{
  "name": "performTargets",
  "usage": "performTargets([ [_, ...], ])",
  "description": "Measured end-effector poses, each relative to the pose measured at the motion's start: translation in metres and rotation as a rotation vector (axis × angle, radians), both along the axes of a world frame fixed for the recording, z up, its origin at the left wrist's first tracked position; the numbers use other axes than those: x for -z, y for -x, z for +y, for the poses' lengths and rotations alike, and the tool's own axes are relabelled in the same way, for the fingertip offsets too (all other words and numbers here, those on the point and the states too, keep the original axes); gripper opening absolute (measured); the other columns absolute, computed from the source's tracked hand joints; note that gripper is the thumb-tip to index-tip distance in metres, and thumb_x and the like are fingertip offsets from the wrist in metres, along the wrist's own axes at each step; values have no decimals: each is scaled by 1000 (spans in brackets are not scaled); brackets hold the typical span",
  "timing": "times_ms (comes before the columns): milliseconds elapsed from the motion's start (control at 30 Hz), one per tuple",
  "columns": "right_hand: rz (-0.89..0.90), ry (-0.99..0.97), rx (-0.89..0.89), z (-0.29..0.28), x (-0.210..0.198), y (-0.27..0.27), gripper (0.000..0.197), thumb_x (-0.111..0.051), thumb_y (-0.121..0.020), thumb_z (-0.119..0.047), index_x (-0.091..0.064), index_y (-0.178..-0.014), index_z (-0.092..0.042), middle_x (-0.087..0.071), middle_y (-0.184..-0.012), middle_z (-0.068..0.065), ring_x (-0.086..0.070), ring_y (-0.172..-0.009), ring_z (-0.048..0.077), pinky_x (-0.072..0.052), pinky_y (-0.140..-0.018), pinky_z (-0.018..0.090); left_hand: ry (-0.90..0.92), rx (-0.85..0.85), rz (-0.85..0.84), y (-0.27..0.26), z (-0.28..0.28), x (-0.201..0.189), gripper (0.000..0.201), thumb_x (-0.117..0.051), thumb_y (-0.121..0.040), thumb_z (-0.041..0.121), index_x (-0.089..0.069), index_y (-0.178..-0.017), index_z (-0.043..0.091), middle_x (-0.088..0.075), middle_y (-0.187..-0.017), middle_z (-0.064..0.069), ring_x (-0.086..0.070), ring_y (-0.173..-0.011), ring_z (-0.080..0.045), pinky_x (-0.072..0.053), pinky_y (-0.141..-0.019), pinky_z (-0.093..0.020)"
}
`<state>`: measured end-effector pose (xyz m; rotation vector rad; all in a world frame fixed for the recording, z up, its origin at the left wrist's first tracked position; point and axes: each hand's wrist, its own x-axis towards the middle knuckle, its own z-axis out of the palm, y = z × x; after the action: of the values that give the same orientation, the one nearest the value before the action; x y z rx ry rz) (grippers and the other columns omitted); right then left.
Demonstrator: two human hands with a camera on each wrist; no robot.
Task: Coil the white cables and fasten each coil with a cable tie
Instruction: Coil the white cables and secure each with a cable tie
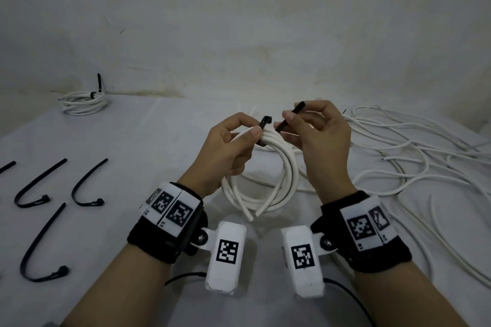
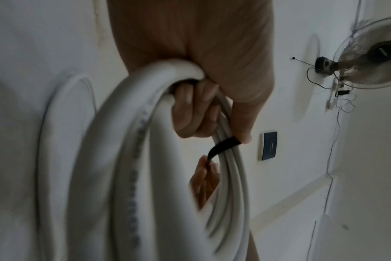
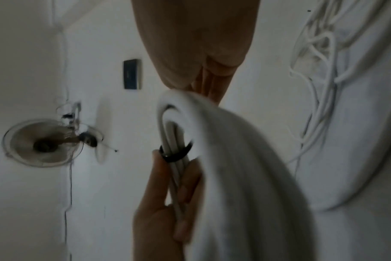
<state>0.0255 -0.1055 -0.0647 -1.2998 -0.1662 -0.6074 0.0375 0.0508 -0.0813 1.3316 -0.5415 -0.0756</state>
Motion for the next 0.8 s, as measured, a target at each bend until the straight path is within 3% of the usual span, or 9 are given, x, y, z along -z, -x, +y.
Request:
performTargets([
  [133,-121,301,11,0,1,1,23,-69,-79,7,-69,-78,-15,-70,-70,-8,-69,-66,12,-53,-63,19,92,-16,52,0,1,-3,18,-53,-84,25,-59,-67,23,-14,-64,-10,-19,-35,-4,-19,-35,-12],
  [233,-146,420,-50,0,3,2,20,-71,-78,4,-73,-88,-14,-72,-76,-8,-70,-72,12,-52,-66,18,126,-16,83,0,2,-5,22,-53,-83,25,-60,-63,24,-18,-60,-5,-20,-33,-4,-20,-35,-11],
  [567,-185,427,-104,0,7,-1,18,-72,-78,0,-72,-93,-11,-71,-74,-5,-70,-70,16,-56,-67,28,100,56,129,3,-1,-4,24,-51,-82,23,-58,-59,23,-28,-49,5,-22,-31,-2,-20,-33,-11],
  [800,-193,427,-97,2,9,-2,23,-72,-77,3,-70,-94,-11,-70,-69,-15,-68,-67,6,-51,-64,16,80,27,181,2,-1,-4,22,-52,-77,23,-55,-56,21,-25,-52,2,-21,-31,-4,-20,-33,-11],
])
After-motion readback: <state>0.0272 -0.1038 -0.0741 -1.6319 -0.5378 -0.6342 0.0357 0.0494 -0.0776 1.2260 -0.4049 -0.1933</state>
